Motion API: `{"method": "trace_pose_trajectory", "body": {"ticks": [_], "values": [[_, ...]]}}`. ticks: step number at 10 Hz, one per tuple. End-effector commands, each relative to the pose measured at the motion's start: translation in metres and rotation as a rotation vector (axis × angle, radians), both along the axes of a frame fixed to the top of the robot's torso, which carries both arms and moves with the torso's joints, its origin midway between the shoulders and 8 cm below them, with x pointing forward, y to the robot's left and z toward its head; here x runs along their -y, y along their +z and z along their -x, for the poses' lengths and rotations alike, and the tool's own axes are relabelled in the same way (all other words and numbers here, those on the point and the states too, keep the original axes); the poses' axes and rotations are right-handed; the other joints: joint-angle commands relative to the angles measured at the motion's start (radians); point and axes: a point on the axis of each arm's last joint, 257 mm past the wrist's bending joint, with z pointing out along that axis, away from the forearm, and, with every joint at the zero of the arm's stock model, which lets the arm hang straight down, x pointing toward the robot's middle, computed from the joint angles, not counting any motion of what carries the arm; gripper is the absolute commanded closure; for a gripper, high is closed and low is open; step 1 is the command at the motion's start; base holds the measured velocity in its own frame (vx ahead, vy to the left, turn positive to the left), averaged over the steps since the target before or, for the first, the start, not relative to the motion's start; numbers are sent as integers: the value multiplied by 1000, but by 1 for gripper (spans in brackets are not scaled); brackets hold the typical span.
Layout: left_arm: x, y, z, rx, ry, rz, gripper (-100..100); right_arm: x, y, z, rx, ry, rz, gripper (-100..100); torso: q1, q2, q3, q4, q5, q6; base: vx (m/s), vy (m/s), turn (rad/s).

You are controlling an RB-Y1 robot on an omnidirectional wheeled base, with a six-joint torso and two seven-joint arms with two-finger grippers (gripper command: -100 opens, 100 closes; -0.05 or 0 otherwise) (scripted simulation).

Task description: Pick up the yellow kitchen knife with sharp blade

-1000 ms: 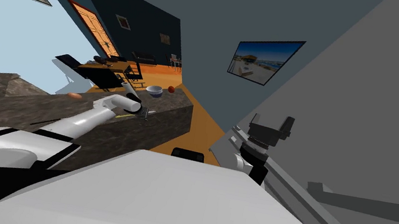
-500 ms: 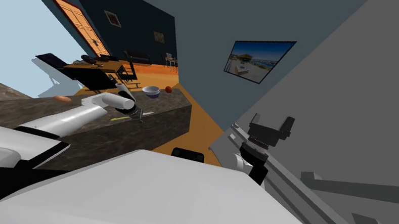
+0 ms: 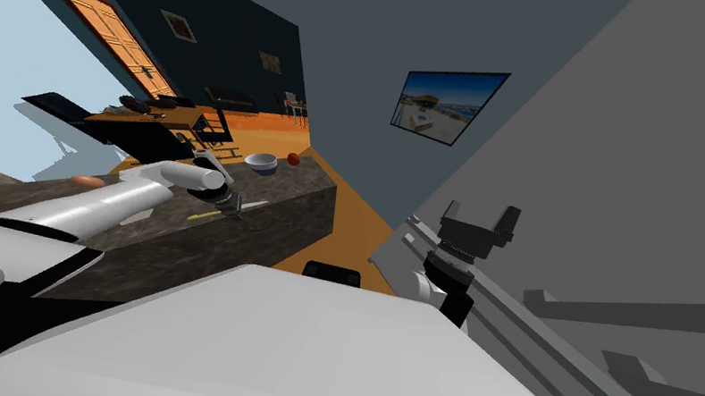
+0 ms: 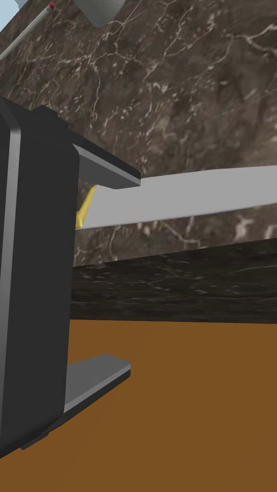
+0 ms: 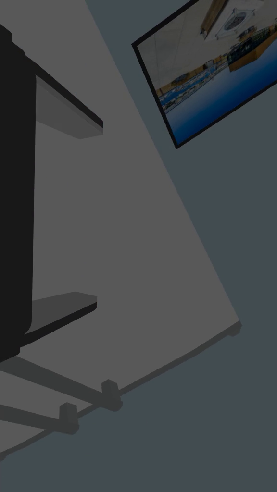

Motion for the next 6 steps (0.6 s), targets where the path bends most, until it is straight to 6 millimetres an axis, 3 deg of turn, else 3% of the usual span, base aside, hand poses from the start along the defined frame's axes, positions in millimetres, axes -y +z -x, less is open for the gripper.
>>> {"method": "trace_pose_trajectory", "body": {"ticks": [1, 6], "values": [[-12, 1, 16, -35, 67, 25, -100, 0, 0, 0, 0, 0, 0, 0, 0, 0, 0, 0, 0, 0, -1, 85, -173], [-27, 0, 51, -97, 218, 111, -100, 0, 0, 0, 0, 0, 0, 0, 1, -1, 0, 0, 1, 0, -2, 65, -82]]}}
